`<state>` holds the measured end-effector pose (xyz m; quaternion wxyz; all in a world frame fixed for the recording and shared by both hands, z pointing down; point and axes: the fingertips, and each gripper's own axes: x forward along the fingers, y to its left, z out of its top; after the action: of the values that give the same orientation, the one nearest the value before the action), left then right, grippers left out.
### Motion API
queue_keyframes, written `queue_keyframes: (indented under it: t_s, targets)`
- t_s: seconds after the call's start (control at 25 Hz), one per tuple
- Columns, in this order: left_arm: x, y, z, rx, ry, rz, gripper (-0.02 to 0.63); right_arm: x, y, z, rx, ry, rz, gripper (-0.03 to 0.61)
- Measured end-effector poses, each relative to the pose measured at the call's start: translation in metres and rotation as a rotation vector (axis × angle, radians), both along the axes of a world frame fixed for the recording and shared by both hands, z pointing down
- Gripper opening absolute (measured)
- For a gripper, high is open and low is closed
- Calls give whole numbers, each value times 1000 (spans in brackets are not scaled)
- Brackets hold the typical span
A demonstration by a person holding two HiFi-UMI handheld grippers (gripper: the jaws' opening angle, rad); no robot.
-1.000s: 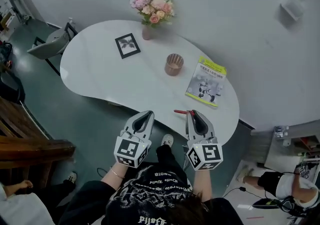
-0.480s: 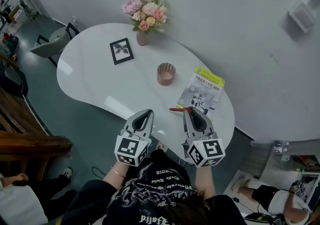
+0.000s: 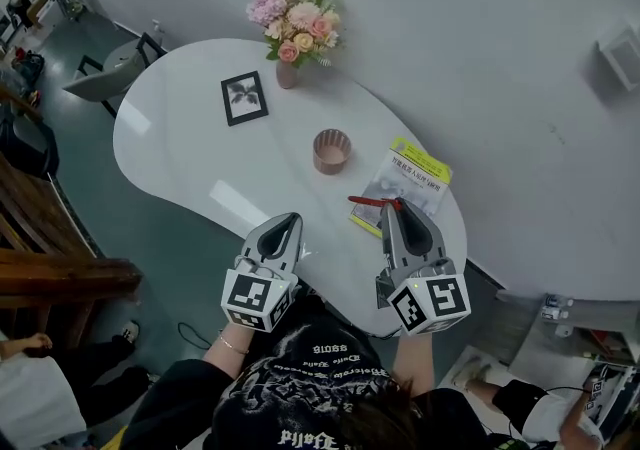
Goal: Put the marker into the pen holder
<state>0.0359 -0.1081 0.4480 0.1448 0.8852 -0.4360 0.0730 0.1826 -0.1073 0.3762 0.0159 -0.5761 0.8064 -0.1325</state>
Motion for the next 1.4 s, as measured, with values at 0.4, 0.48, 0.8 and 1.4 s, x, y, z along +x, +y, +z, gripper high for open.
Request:
queue_keyframes:
  t_s: [0.4,0.48,0.8,1.4]
  targets:
    - [-6,-34,-2,3,-1,47,25,1,-33,-29,41,-63,51,69]
    - [-6,-40,-3,3,1,55,25,1,-40,-33,51,-28,63,69]
    - [-10,-52,-8,4,17,81,25,-8,-71,-44,75,41,65,69]
    - [-13,-68,2,-21,17,83,25,-26,-128,11,-48,100,29,69]
